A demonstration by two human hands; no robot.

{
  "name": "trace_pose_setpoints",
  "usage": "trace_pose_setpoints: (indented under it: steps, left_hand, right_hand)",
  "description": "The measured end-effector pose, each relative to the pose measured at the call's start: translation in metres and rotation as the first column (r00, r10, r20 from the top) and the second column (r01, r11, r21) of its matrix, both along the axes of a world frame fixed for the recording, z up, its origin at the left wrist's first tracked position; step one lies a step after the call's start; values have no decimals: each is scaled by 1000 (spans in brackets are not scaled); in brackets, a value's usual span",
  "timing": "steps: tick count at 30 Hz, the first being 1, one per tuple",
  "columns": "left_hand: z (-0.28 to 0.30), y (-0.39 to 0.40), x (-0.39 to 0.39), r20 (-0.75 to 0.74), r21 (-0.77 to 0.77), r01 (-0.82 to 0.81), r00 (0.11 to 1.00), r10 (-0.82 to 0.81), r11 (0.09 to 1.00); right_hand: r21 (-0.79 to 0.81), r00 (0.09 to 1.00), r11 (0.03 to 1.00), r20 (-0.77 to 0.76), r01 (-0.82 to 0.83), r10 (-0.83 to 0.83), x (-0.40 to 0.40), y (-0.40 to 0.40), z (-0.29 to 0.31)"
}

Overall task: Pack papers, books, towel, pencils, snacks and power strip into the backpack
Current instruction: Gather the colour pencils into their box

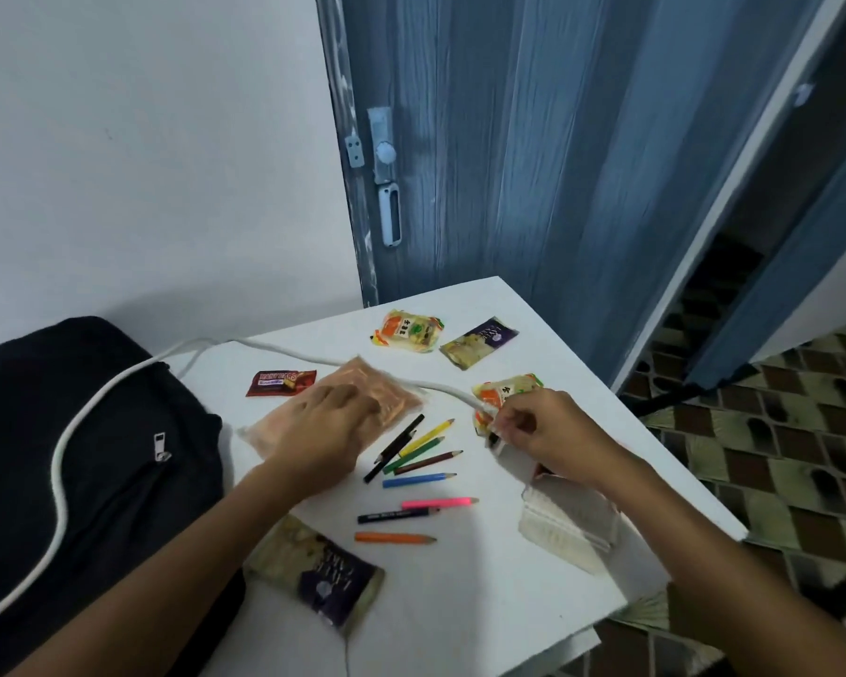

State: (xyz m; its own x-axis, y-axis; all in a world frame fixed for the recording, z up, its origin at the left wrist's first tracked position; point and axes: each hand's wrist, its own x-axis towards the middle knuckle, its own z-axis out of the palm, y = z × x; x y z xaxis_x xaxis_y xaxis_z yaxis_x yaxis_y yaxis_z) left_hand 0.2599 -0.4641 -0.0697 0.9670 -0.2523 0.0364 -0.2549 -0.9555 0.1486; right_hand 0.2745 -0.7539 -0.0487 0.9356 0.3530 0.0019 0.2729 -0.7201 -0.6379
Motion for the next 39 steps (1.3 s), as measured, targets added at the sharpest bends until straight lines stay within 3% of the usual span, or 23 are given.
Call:
trace_pose_setpoints:
  steps: [5, 10, 14, 20, 23, 25, 27, 29, 32, 33, 35, 39]
  left_hand:
    - [2, -22, 0, 97, -56, 98, 991, -92, 994]
    - [6, -60, -12, 233, -84, 265, 942, -240, 961]
    - [0, -81, -9, 179, -282, 342, 937, -301, 896]
    - [4, -99, -1, 130, -442, 282, 959, -251, 852]
    - [14, -106, -4, 56, -592, 167, 984, -167, 788]
    - [22, -108, -5, -58, -716, 43, 991, -122, 697]
    - [24, -106, -5, -59, -779, 2, 995, -76, 627]
    - [26, -103, -6, -39, -758, 6, 998, -54, 652]
    - [26, -98, -14, -174, -703, 32, 961, -215, 710]
    - [27, -101, -20, -236, -734, 37, 923, -305, 679]
    - [27, -111, -33, -253, -850, -26, 896, -366, 525]
    - [37, -113, -42, -312, -946, -293, 939, -147, 140]
  right_hand:
    - [-136, 994, 991, -106, -16, 1, -2, -7, -3]
    - [-380, 981, 917, -92, 122, -169, -8, -34, -4]
    - [-346, 969, 925, -130, 156, -212, -16, -49, -8]
    - [-375, 974, 906, -30, 198, -226, -21, -57, -15]
    - [-249, 974, 949, -70, 191, -214, -19, -63, -13]
    - [-4, 965, 980, -178, 197, -194, -18, -66, -4]
    - [287, 945, 933, -300, 218, -128, -16, -66, 7]
    - [479, 921, 824, -370, 304, -125, -14, -57, 15]
    - [476, 885, 755, -347, 450, -309, -9, -31, 17]
    - [439, 881, 766, -292, 469, -372, -9, -21, 17]
    - [363, 889, 812, -175, 458, -423, -10, 0, 18]
    - [333, 922, 863, -66, 381, -382, -20, 33, 15]
